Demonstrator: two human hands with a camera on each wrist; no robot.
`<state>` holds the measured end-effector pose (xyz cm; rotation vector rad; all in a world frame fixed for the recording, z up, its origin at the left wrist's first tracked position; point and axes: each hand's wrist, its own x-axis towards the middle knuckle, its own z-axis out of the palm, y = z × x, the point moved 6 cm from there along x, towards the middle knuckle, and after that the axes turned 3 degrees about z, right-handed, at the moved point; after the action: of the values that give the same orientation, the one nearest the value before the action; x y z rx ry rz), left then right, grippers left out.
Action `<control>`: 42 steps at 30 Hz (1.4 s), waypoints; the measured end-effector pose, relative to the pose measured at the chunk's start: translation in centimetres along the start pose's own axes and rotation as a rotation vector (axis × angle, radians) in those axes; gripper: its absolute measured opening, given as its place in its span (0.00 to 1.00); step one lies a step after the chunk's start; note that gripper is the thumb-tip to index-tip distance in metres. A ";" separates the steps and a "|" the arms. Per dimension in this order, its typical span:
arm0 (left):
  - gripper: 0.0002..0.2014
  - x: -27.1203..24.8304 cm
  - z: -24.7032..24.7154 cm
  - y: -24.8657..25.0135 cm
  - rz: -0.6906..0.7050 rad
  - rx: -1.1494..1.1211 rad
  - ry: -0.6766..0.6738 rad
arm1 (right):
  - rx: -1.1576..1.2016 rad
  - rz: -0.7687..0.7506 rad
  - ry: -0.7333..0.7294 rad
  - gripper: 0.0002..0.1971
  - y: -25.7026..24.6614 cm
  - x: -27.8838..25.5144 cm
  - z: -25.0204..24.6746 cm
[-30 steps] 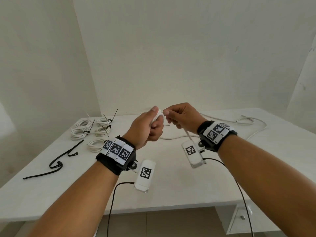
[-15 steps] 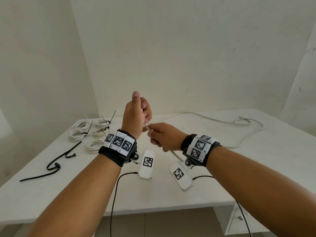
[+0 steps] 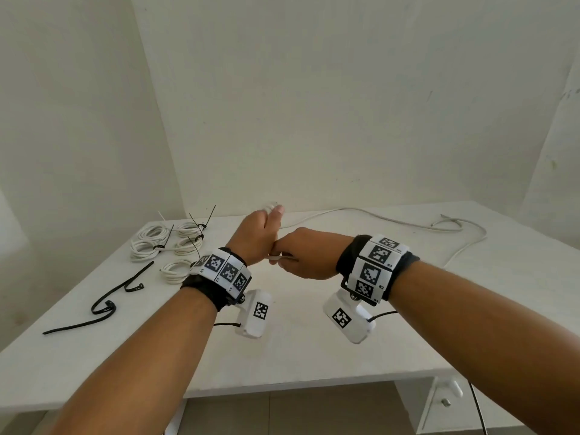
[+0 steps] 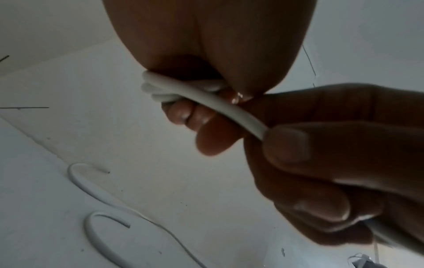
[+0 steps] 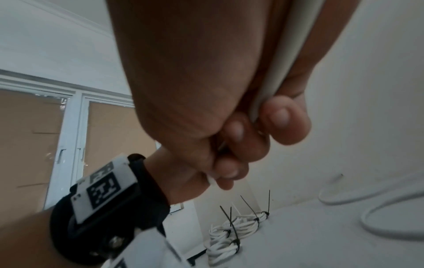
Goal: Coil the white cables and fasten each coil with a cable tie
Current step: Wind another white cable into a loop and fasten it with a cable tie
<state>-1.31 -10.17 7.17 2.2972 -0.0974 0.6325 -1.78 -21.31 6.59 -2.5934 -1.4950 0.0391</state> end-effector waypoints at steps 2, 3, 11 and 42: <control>0.27 -0.5 0.6 0.0 -0.055 0.021 -0.126 | -0.067 -0.045 0.005 0.14 -0.3 -0.5 -0.9; 0.29 -0.8 1.0 -0.1 -0.078 0.023 -0.193 | -0.090 -0.057 0.013 0.12 -0.2 -0.7 -1.4; 0.28 -3.4 3.3 -0.8 -0.152 -0.493 -0.479 | 0.300 -0.077 0.283 0.05 3.5 -1.6 -5.1; 0.36 -2.6 0.5 2.5 -0.178 -0.831 -0.413 | 0.817 -0.063 0.742 0.11 2.8 -1.9 -0.6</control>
<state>-3.99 -12.62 7.31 1.5625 -0.2875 -0.0120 -0.28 -24.40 6.67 -1.6319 -0.9810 -0.2399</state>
